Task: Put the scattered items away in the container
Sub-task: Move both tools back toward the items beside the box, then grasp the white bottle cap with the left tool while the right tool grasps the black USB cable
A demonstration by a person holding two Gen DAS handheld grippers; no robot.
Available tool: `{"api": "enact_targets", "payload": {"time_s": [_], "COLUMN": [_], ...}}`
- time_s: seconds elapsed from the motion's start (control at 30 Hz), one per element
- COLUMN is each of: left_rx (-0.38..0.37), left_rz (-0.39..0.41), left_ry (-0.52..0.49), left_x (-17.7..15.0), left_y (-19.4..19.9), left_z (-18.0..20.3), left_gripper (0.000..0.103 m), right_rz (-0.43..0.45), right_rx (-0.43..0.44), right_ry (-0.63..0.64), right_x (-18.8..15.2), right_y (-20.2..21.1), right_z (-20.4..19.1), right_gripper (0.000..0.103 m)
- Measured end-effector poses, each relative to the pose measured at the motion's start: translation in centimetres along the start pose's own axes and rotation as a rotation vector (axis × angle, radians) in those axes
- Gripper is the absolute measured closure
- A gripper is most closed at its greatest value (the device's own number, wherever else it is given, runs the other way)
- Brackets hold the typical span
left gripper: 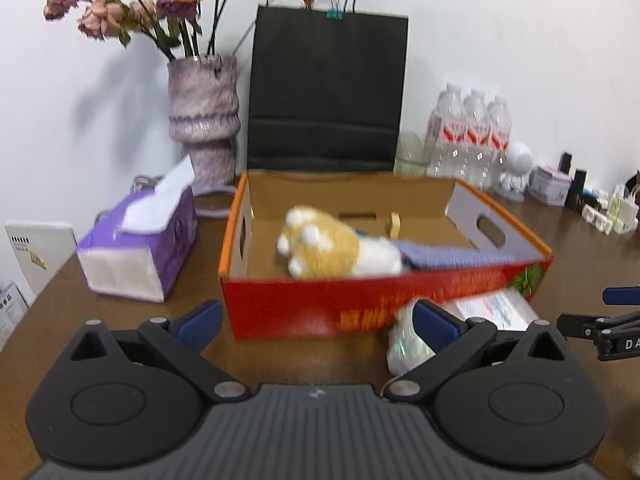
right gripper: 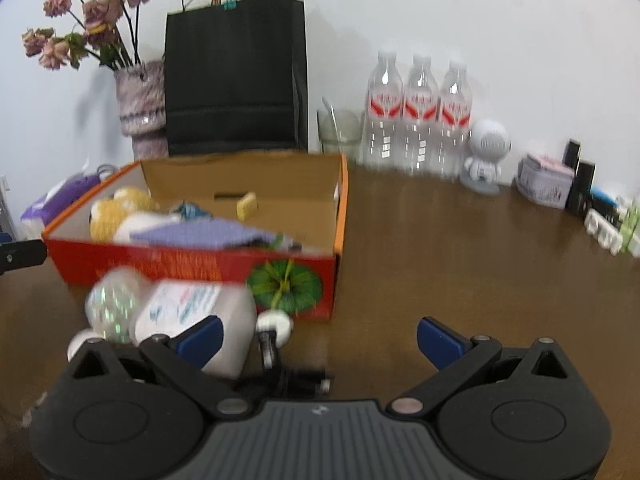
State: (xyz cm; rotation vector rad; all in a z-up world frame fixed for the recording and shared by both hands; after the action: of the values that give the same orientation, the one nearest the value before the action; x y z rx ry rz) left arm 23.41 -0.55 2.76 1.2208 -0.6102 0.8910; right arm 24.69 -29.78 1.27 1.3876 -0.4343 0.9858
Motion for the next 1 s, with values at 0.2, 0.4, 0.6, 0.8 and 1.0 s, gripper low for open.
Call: {"api": "enact_targets", "payload": {"time_s": [0.2,0.4,0.6,0.8,1.0], "left_rx": [-0.005,0.009,0.018,-0.044,-0.081], "left_rz": [-0.073,-0.141,-0.128,-0.118,-0.116], "left_ry": [-0.023,-0.041,-0.034,-0.026,-0.011], "left_x": [-2.6,-4.5,-5.8,-5.9,-5.8], "left_y": [-0.5,-2.5,-3.3,-2.7,-2.5], "left_z": [0.3,0.8,0.8,1.0,0.9], "left_gripper": [0.0,0.0,0.025,0.06,0.096], "right_rz": [-0.057,-0.079,-0.029,-0.004,0.009], "right_rx": [0.022,0.039,0.052,0.046,0.041], "right_ry": [0.021,0.047,0.026,0.033,0.029], "right_x": [-2.1,-2.7,-3.1,-3.3,-3.4], "right_y": [-1.2,-2.5,-3.0,-2.1,-1.7], "right_z": [-1.1,-2.3,-2.6,-2.7,-2.7], "right_gripper": [0.0,0.0,0.013,0.035,0.037]}}
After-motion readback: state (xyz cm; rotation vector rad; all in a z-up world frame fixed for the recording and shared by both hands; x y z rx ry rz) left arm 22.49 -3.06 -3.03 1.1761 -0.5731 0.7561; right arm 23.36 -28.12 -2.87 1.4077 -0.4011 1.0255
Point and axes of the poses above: each gripper's, at about its wrist camera, not at the fingertips, and y roughly against the way its jaws point, z to its right, x to its top, the point moved 2 cm from there along -y, roughly the way its jaws point, and after that the axes turned 15 degrees about y, right-handed, at the moved point
